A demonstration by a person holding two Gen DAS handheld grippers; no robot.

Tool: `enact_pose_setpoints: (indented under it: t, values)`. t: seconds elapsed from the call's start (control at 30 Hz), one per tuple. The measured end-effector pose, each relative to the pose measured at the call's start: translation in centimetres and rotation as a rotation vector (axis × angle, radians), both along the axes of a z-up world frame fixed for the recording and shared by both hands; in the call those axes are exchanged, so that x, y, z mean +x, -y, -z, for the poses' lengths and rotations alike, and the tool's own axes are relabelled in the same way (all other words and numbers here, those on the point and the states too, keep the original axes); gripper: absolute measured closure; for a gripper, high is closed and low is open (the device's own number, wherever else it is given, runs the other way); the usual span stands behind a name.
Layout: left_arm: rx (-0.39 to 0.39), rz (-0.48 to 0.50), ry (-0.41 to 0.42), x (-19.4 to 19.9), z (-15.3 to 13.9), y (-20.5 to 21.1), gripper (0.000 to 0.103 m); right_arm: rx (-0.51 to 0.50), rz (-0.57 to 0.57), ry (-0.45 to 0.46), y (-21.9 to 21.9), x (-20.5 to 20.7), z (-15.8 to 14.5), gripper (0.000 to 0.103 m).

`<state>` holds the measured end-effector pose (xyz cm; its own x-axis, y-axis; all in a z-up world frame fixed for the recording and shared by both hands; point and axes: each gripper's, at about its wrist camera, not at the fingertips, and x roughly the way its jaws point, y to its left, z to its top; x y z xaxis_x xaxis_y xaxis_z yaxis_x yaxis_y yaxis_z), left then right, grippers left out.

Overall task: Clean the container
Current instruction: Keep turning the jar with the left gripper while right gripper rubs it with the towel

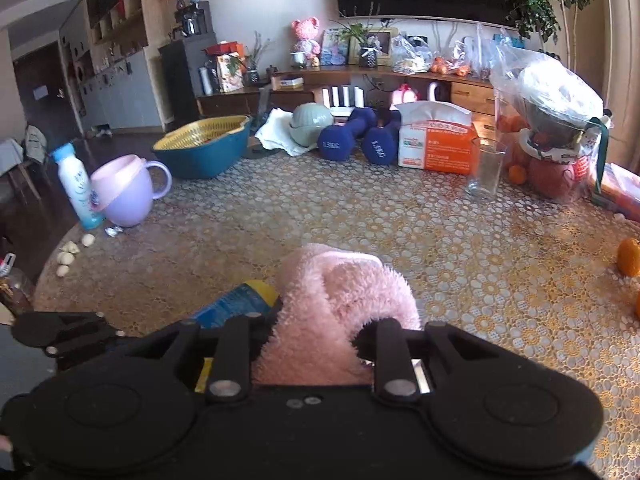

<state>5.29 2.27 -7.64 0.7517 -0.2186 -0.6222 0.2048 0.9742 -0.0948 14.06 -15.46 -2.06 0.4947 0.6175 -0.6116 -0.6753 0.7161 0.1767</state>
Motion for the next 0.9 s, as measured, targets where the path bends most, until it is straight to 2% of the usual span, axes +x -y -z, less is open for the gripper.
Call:
enact_pose_setpoints:
  t: [0.17, 0.3, 0.47, 0.73, 0.8, 0.9]
  values:
    - [-0.041, 0.031, -0.009, -0.4, -0.8, 0.1, 0.042, 0.041, -0.171, -0.036, -1.1, -2.9, -0.6, 0.079]
    - [-0.046, 0.05, -0.005, -1.0, -1.4, 0.3, 0.042, 0.043, -0.209, -0.055, -2.1, -3.6, -0.6, 0.079]
    - [-0.062, 0.028, -0.024, -1.0, -1.4, -0.2, 0.042, 0.049, -0.147, -0.064, -2.2, -2.0, 0.2, 0.079]
    - [-0.105, 0.021, -0.019, -1.1, -2.3, -1.3, 0.042, 0.038, 0.072, -0.095, -0.6, 2.1, 2.1, 0.078]
    - [-0.123, 0.015, -0.023, -1.0, -2.4, -1.8, 0.042, 0.061, 0.085, -0.1, 0.1, 2.0, 1.9, 0.078]
    - [-0.156, 0.0, -0.038, -0.8, -2.4, -2.6, 0.042, 0.103, 0.043, -0.097, 0.7, 0.5, 1.0, 0.078]
